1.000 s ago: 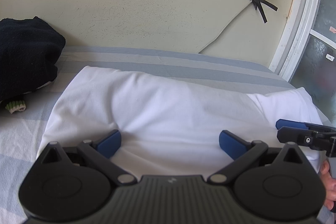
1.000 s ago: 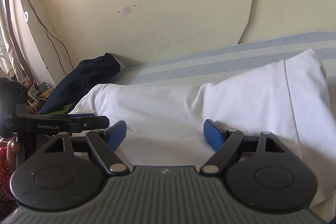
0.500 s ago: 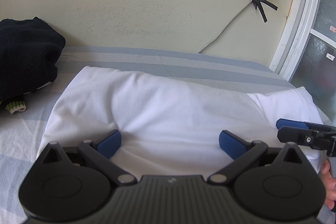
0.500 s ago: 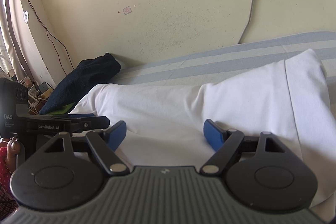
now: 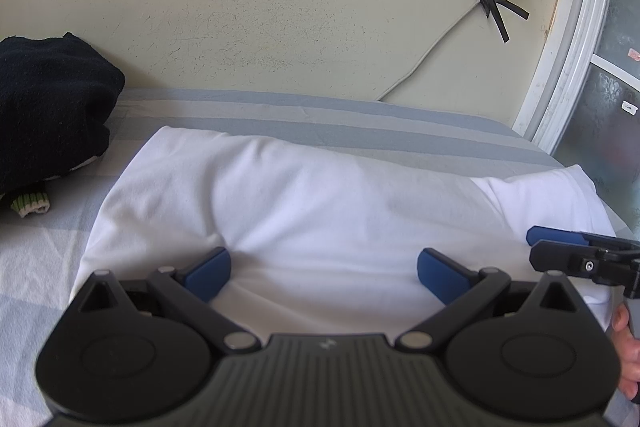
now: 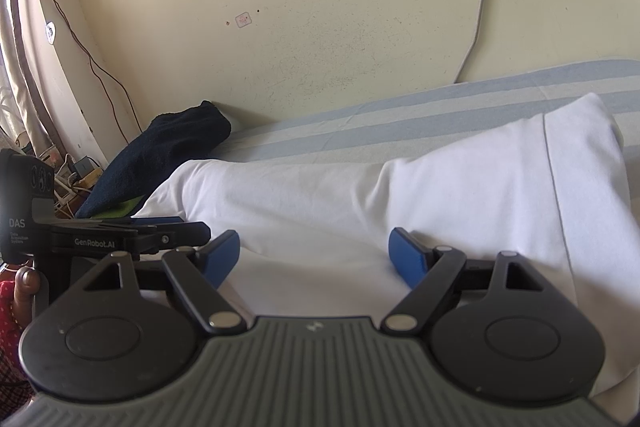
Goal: Fold small clothes
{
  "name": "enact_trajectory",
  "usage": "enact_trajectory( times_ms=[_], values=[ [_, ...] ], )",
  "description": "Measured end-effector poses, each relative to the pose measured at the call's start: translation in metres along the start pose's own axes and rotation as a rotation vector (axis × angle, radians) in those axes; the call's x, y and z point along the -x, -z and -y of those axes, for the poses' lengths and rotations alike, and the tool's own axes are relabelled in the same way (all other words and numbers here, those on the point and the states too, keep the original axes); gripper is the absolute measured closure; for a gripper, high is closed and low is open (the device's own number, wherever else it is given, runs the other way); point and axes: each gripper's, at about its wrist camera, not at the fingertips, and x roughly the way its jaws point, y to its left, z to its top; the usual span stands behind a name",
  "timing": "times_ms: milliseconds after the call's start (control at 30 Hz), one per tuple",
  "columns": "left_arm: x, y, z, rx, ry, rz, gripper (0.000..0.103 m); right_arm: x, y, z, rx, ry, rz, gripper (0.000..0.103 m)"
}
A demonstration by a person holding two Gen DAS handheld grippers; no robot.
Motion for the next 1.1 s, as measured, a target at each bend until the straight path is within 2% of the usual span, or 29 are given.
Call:
enact_trajectory(
  times_ms=[1100],
  values=[
    [-0.0016, 0.0015, 0.0005, -0.019, -0.010, -0.006, 0.000, -0.0024, -0.0005, -0.0022, 0.007, 0.006, -0.008, 0.019]
  ],
)
